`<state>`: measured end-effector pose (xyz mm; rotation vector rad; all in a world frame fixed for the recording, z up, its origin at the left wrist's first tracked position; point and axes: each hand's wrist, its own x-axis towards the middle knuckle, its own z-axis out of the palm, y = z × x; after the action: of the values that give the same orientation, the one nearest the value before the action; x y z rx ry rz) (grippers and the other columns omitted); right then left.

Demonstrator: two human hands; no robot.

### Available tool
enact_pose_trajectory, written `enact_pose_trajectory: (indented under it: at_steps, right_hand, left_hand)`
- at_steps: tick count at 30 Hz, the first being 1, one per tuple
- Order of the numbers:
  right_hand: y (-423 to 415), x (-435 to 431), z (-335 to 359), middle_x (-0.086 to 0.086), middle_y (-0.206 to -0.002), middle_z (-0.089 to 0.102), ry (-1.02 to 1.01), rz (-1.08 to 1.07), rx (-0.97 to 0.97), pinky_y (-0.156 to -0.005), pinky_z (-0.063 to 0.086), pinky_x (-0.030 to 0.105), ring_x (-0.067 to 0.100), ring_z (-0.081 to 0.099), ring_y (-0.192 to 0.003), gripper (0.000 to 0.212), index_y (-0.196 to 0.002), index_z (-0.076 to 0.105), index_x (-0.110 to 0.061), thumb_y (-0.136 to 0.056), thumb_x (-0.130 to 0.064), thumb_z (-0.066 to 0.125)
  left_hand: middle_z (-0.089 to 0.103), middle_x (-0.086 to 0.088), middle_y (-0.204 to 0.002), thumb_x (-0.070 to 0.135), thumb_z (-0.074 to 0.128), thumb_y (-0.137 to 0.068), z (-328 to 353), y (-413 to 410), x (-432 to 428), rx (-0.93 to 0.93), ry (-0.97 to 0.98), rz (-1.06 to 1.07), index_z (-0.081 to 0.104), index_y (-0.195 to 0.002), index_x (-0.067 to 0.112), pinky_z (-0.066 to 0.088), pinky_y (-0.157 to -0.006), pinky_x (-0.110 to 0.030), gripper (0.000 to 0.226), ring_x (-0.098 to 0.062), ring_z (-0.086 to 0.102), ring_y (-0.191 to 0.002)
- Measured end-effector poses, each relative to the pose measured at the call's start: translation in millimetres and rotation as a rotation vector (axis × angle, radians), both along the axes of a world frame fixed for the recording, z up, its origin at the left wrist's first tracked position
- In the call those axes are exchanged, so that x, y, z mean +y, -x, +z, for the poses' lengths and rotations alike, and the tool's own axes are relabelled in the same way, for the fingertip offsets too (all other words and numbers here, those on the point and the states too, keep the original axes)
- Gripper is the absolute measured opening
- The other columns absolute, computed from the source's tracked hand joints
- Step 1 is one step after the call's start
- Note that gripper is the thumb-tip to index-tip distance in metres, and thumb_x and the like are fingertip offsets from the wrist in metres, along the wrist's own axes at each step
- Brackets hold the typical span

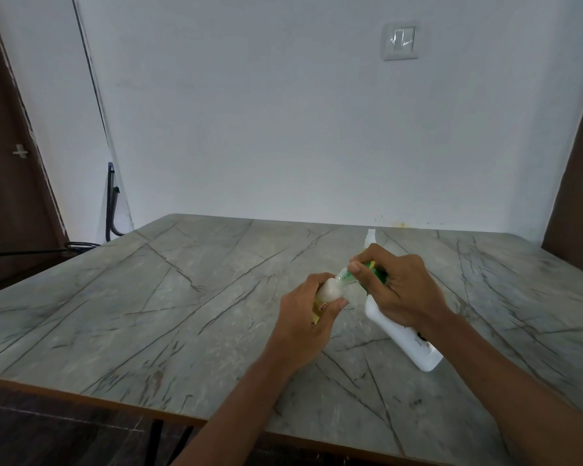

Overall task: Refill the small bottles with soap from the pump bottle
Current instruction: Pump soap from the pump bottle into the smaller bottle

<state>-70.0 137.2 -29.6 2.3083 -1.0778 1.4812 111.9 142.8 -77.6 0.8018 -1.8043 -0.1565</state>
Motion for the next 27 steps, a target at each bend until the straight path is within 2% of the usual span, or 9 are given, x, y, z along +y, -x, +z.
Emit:
enact_pose_trajectory:
  at_steps: [2, 3, 6, 11, 14, 18, 23, 27]
  right_hand:
    - [-0.2, 0.6, 0.4, -0.003, -0.044, 0.047, -0.006, -0.016, 0.012, -0.042, 0.031, 0.019, 0.016, 0.046, -0.041, 0.052, -0.088, 0.064, -0.024, -0.096, -0.066, 0.034]
    - [0.0, 0.6, -0.4, -0.003, -0.045, 0.049, -0.012, -0.024, 0.022, -0.042, 0.032, 0.018, 0.014, 0.046, -0.041, 0.052, -0.092, 0.065, -0.025, -0.096, -0.066, 0.033]
    - [2.2, 0.9, -4.2, -0.003, -0.050, 0.054, -0.018, -0.030, 0.045, -0.043, 0.042, 0.028, 0.009, 0.049, -0.043, 0.048, -0.111, 0.061, -0.032, -0.097, -0.065, 0.029]
    - [4.0, 2.4, -5.3, -0.010, -0.055, 0.055, -0.017, -0.004, 0.046, -0.046, 0.043, 0.027, 0.006, 0.051, -0.048, 0.045, -0.123, 0.053, -0.040, -0.098, -0.064, 0.026]
    - [3.8, 1.8, -5.7, -0.009, -0.054, 0.053, -0.014, -0.008, 0.048, -0.046, 0.043, 0.026, 0.009, 0.051, -0.048, 0.043, -0.123, 0.053, -0.041, -0.098, -0.064, 0.026]
    - [2.1, 0.3, -5.1, -0.005, -0.049, 0.052, -0.014, -0.006, 0.038, -0.044, 0.041, 0.027, 0.011, 0.050, -0.043, 0.043, -0.118, 0.055, -0.040, -0.098, -0.065, 0.027]
    - [1.2, -2.0, -4.0, 0.001, -0.047, 0.052, -0.031, -0.010, 0.022, -0.043, 0.041, 0.032, 0.015, 0.049, -0.041, 0.038, -0.114, 0.054, -0.039, -0.097, -0.064, 0.031]
    - [0.5, -2.1, -3.1, -0.001, -0.047, 0.054, -0.019, -0.008, -0.004, -0.043, 0.039, 0.030, 0.016, 0.049, -0.041, 0.033, -0.101, 0.058, -0.034, -0.098, -0.060, 0.036]
  left_hand:
    - [0.061, 0.008, -0.091, 0.042, 0.058, -0.088, 0.1, 0.1, 0.3, -0.006, 0.008, -0.003, 0.059, -0.114, 0.011, 0.045, -0.062, -0.008, 0.041, -0.007, 0.057, -0.078]
    - [0.061, 0.008, -0.091, 0.042, 0.058, -0.088, 0.0, -0.1, -0.2, -0.004, 0.007, -0.002, 0.058, -0.114, 0.011, 0.045, -0.062, -0.008, 0.040, -0.007, 0.057, -0.078]
    - [0.062, 0.008, -0.091, 0.037, 0.063, -0.089, -0.2, -0.5, -1.1, 0.033, -0.012, 0.021, 0.058, -0.114, 0.013, 0.048, -0.063, -0.013, 0.035, -0.009, 0.058, -0.080]
    - [0.059, 0.015, -0.088, 0.032, 0.064, -0.088, 1.4, 0.9, 0.3, 0.063, -0.025, 0.031, 0.056, -0.113, 0.020, 0.049, -0.063, -0.013, 0.029, -0.008, 0.059, -0.081]
    - [0.057, 0.019, -0.088, 0.031, 0.065, -0.090, 0.9, 0.6, -0.5, 0.051, -0.025, 0.039, 0.054, -0.113, 0.022, 0.047, -0.063, -0.011, 0.028, -0.006, 0.058, -0.080]
    - [0.060, 0.010, -0.090, 0.030, 0.065, -0.090, -0.3, -0.4, -1.6, 0.041, -0.018, 0.047, 0.057, -0.115, 0.012, 0.044, -0.063, -0.006, 0.032, -0.001, 0.058, -0.079]
    - [0.060, 0.008, -0.089, 0.030, 0.065, -0.089, 1.4, 0.0, -1.5, 0.046, -0.016, 0.048, 0.058, -0.114, 0.009, 0.042, -0.062, -0.005, 0.033, 0.005, 0.056, -0.076]
    - [0.060, 0.009, -0.091, 0.032, 0.064, -0.088, 1.1, 1.1, -0.6, 0.028, -0.008, 0.024, 0.058, -0.114, 0.010, 0.042, -0.063, -0.005, 0.034, 0.004, 0.056, -0.077]
